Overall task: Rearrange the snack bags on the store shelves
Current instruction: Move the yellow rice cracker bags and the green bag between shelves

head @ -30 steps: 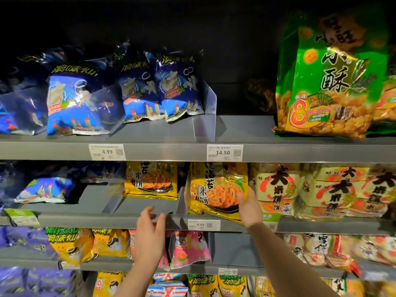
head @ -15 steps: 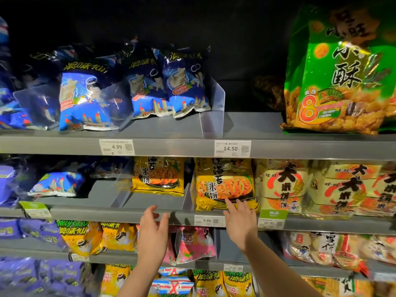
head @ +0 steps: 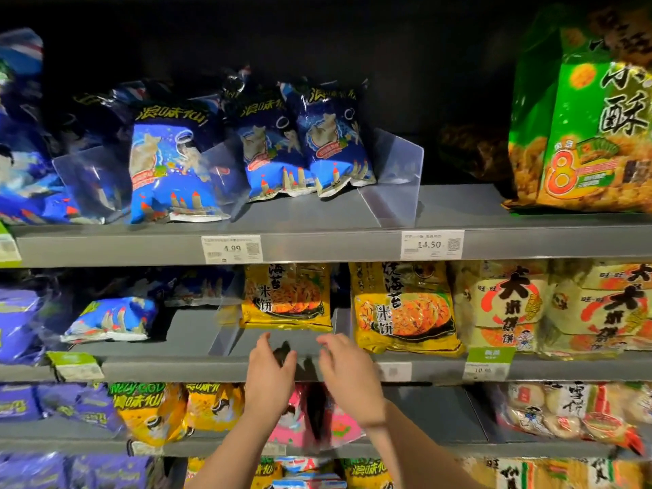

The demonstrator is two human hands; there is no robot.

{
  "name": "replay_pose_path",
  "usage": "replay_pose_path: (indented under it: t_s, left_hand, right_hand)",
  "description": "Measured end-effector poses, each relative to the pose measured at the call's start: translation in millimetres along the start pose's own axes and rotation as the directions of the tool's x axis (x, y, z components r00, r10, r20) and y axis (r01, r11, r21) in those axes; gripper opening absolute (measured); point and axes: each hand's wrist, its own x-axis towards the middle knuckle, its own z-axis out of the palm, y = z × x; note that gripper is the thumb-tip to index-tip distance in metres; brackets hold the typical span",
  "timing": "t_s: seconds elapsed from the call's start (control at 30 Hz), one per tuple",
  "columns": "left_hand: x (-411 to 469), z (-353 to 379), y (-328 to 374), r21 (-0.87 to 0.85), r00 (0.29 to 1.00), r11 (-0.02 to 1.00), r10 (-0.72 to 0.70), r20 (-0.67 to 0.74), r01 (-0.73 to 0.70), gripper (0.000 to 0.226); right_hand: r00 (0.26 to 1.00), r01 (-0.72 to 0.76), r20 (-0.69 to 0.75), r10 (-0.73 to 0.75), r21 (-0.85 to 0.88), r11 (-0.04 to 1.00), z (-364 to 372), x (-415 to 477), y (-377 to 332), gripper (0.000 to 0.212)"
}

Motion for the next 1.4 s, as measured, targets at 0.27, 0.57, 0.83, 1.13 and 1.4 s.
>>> replay_pose_path:
  t_s: [0.27,0.57,0.83,1.13,1.4]
  left_hand:
    - [56.0,-10.4,-48.5,0.213,0.979,0.969,0.083,0.186,-0.123,0.076]
    - [64.8,-17.3,-60.3,0.042,0.962,0.997,0.051,0.269,-0.064,0.073]
    - [58.7,-25.0,-56.5,0.030,0.965,0.997,0.064,0.255,-0.074,0.073]
    - [29.7,-35.2,-48.3,-0.069,0.998,0.996,0.061,0.032,-0.058,0.073]
    - [-37.4,-6.4,-8.3,-0.005,0.999,0.999,0.044,-0.025,-0.044,0.071]
  right_hand:
    - [0.830,-0.549,0.062,0.554,-0.079,0.832,75.0,80.6,-1.8,0.075]
    - [0.813,-0.567,-0.083,0.576,0.115,0.816,100.1,113.7,32.4,0.081]
    - [0.862,-0.395,-0.137,0.489,0.424,0.815,77.1,88.4,-16.1,0.039]
    - [0.900,-0.318,-0.109,0.423,0.501,0.805,31.8,38.5,-14.2,0.031]
    - [0.945,-0.248,0.003,0.327,0.660,0.710,-38.3,-21.6,23.2,0.040]
